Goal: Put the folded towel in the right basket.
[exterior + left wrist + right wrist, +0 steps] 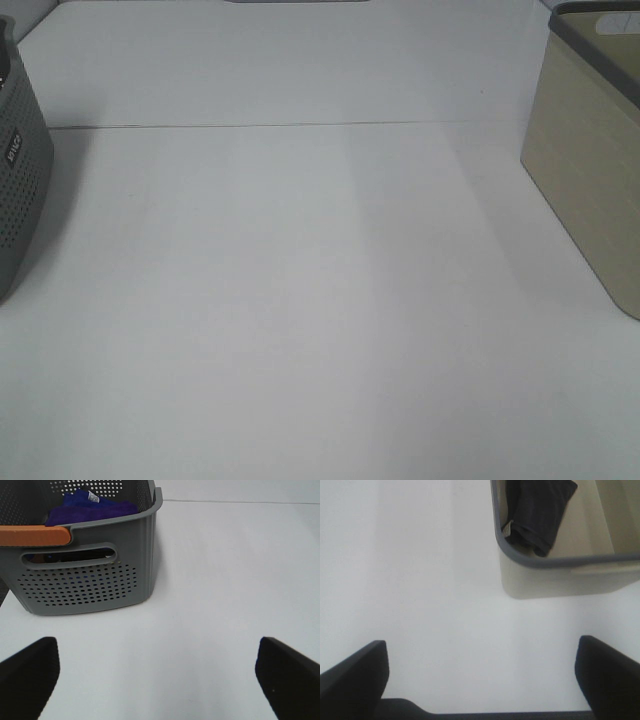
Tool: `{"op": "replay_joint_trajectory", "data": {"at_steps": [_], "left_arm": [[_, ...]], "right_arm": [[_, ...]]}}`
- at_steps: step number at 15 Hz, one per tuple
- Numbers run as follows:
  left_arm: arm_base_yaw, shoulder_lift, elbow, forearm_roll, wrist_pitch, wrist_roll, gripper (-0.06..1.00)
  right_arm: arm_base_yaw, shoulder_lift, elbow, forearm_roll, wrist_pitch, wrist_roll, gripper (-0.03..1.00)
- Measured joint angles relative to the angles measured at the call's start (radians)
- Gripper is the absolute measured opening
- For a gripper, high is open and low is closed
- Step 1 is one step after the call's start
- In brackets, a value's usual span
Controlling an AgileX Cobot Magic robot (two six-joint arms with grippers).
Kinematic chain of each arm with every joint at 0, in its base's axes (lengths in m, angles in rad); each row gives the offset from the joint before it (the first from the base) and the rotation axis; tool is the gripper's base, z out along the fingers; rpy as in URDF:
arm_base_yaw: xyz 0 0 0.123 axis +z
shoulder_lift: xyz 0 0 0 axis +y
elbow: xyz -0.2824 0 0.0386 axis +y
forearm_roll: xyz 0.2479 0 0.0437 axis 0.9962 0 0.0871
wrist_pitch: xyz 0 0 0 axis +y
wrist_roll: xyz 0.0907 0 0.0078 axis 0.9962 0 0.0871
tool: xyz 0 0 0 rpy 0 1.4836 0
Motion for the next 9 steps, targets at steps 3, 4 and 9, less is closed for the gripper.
{"op": "replay_joint_trajectory", "data": {"at_steps": [3, 4, 9], "left_arm": [[0.0, 0.0, 0.0, 0.0, 0.0, 0.0, 0.99], [0.0, 0.0, 0.0, 0.0, 0.0, 0.0, 0.99], [0.0, 0.0, 0.0, 0.0, 0.0, 0.0, 0.99]], "right_arm": [[0.0, -0.348, 0.229, 0.0, 0.001, 0.026, 0.97], [0.0, -0.389, 0.257, 0.0, 0.001, 0.026, 0.97], [0.0, -0.685, 0.489, -0.041, 0.002, 0.018, 0.97]]}}
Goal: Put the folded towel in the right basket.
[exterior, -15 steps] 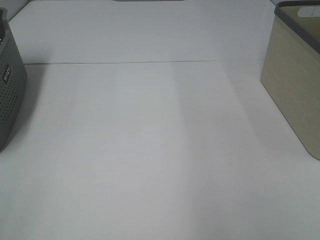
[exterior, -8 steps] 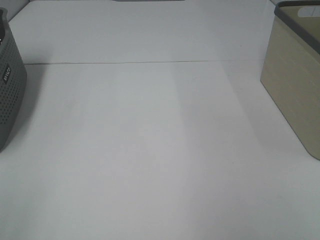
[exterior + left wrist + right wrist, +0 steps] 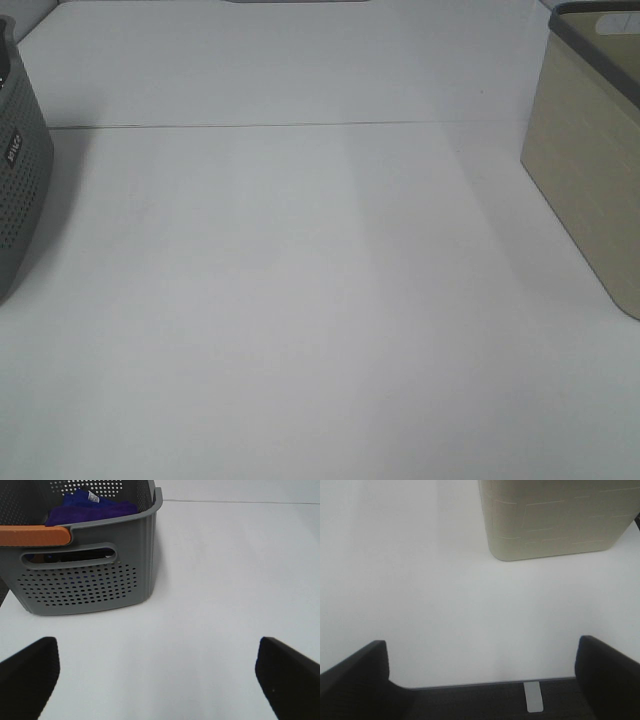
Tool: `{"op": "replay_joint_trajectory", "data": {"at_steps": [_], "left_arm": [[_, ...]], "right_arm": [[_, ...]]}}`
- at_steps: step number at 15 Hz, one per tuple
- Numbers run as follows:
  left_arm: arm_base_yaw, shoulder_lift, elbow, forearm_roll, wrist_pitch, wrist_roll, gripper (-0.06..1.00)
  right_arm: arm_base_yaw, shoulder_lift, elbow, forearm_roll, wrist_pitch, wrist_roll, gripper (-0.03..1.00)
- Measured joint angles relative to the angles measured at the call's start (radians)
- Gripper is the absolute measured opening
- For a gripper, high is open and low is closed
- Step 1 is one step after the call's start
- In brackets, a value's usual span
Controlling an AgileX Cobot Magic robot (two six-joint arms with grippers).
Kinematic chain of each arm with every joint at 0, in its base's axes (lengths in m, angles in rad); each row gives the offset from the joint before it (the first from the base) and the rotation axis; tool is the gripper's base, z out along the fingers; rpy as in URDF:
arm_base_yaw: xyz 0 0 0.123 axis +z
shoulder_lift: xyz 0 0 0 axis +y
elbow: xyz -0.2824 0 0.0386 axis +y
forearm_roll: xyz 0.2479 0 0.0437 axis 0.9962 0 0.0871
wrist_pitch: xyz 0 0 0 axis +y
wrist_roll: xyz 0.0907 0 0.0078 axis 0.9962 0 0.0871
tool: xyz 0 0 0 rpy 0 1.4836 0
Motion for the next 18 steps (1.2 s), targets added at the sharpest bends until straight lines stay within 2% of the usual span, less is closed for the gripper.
{"op": "replay_joint_trajectory", "data": {"at_steps": [3, 6, 18], "left_arm": [[0.0, 0.0, 0.0, 0.0, 0.0, 0.0, 0.99], [0.0, 0.0, 0.0, 0.0, 0.0, 0.0, 0.99], [0.0, 0.0, 0.0, 0.0, 0.0, 0.0, 0.99]], "right_arm": [[0.0, -0.031, 0.042, -0.001, -0.003, -0.002, 0.97], [0.0, -0.031, 0.08, 0.001, -0.096, -0.014, 0.96], [0.0, -0.031, 0.083, 0.01, -0.108, -0.022, 0.95]]}}
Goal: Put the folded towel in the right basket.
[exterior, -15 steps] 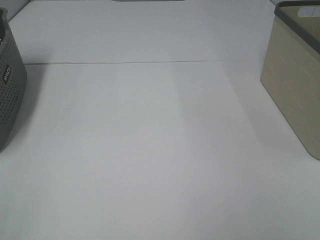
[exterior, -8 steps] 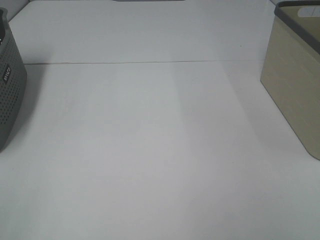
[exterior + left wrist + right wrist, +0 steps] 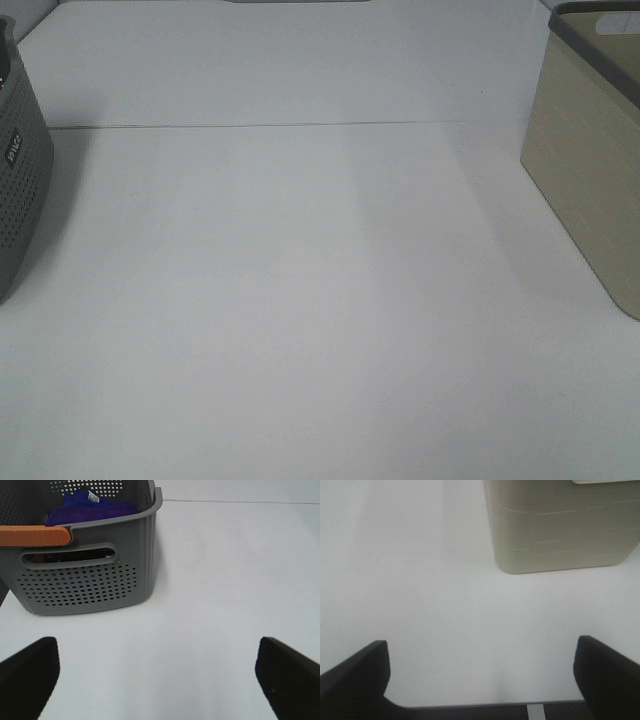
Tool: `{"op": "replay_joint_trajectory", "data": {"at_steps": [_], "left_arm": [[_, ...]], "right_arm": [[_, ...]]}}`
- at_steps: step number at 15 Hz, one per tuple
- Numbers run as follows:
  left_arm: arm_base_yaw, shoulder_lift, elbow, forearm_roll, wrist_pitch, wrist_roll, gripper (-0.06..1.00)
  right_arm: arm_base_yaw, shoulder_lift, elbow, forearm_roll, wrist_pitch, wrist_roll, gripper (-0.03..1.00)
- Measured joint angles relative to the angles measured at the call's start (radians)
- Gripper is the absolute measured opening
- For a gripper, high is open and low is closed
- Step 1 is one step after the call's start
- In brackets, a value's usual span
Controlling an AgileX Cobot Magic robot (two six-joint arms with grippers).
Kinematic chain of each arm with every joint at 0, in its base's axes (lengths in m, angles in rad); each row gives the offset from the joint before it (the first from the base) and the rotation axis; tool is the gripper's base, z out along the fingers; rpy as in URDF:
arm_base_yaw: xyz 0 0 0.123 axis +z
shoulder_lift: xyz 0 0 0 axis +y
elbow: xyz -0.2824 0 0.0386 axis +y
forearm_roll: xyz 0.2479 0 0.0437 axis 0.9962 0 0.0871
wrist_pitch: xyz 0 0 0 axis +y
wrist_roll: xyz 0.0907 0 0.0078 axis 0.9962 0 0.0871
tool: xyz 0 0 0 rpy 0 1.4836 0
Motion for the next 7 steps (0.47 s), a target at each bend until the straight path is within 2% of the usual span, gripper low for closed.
{"op": "replay_joint_trajectory", "data": {"at_steps": [7], "left_arm": [[0.0, 0.0, 0.0, 0.0, 0.0, 0.0, 0.99]], "right_arm": [[0.0, 0.0, 0.0, 0.0, 0.0, 0.0, 0.95]]}}
